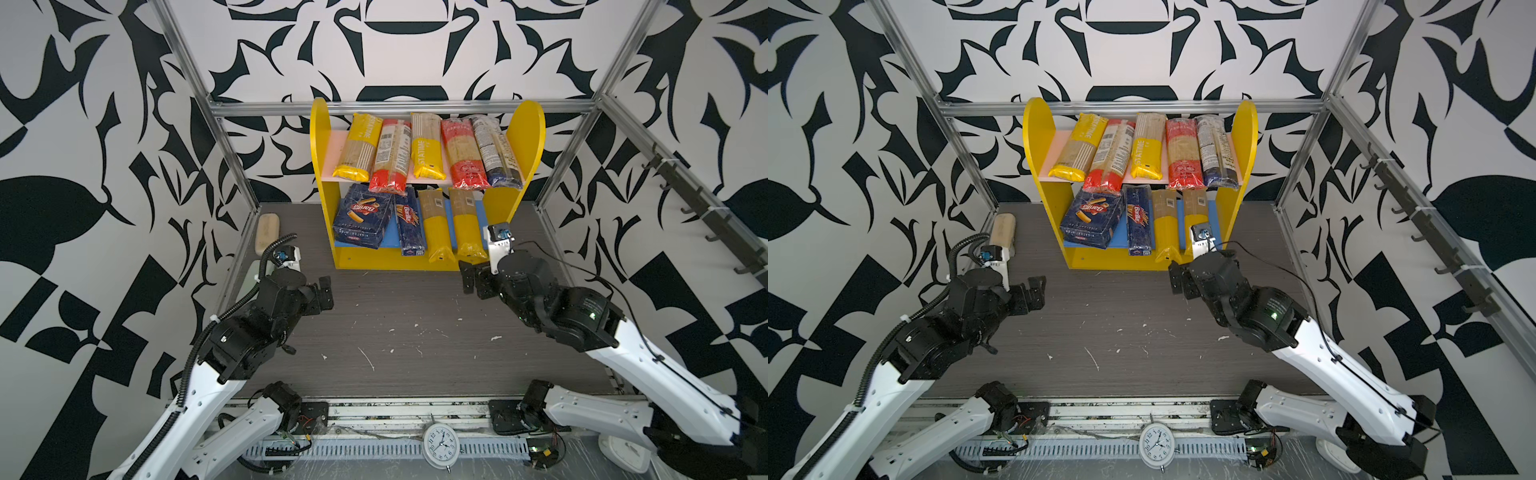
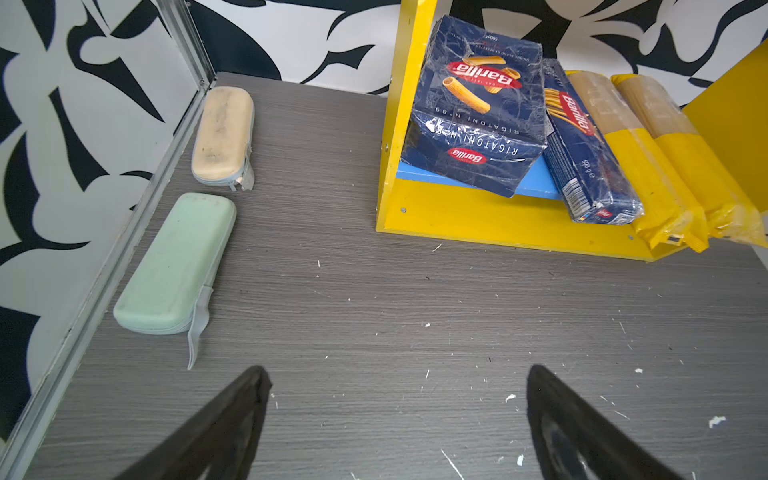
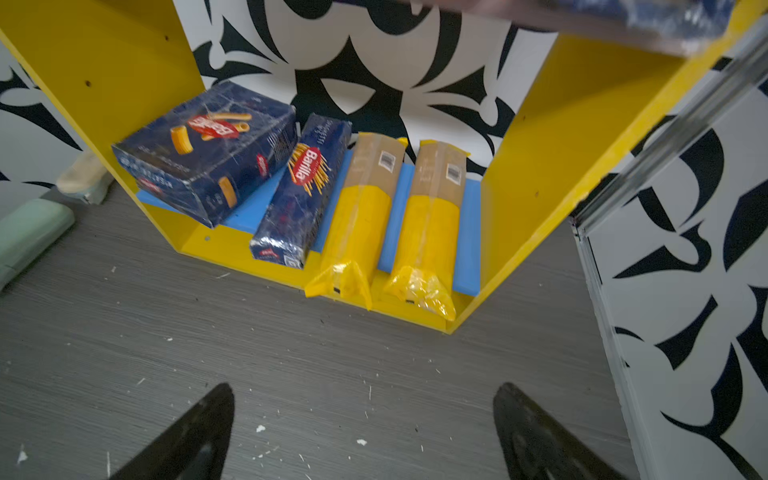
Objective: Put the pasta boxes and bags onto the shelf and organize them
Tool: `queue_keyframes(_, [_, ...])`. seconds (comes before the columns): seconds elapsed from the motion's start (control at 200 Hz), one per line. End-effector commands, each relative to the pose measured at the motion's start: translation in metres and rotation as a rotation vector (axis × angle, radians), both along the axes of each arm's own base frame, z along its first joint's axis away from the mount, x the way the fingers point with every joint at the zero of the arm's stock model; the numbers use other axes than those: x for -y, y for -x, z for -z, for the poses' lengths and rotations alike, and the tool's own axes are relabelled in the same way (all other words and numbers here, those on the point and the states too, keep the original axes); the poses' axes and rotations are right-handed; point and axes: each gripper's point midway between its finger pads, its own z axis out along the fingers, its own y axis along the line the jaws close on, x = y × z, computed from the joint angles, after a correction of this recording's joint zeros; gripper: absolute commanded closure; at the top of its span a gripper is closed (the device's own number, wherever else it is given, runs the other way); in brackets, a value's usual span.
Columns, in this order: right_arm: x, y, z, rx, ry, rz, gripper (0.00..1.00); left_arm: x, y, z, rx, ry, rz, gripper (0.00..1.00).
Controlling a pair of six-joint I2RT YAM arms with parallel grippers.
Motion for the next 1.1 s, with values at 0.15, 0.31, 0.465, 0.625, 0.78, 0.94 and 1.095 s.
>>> queue_keyframes(0.15, [0.055,0.012,0.048,-0.057,0.124,0.221,0.00,0.006,-0.020,0.021,0.044,-0.010,-0.031,0.01])
queue_keyframes(0.31, [0.076,0.014,0.082,-0.133,0.168,0.310,0.00,-0.006,-0.034,0.039,0.057,-0.055,-0.128,0.01])
queue_keyframes(0.465, [0.085,0.007,0.119,-0.201,0.150,0.330,0.00,-0.025,-0.056,0.074,-0.024,-0.094,-0.260,0.01])
queue_keyframes(0.625, [0.096,-0.001,0.147,-0.267,0.081,0.373,0.00,-0.032,-0.077,0.103,-0.017,-0.071,-0.295,0.01])
queue_keyframes(0.78, [0.100,-0.015,0.159,-0.297,0.042,0.385,0.00,-0.050,-0.095,0.127,-0.055,-0.027,-0.318,0.01])
queue_keyframes(0.94, [0.106,-0.028,0.171,-0.301,0.035,0.404,0.00,-0.070,-0.110,0.142,-0.035,0.015,-0.343,0.01])
queue_keyframes(1.095, [0.111,-0.043,0.178,-0.276,0.036,0.409,0.00,-0.081,-0.129,0.148,-0.001,0.030,-0.347,0.01])
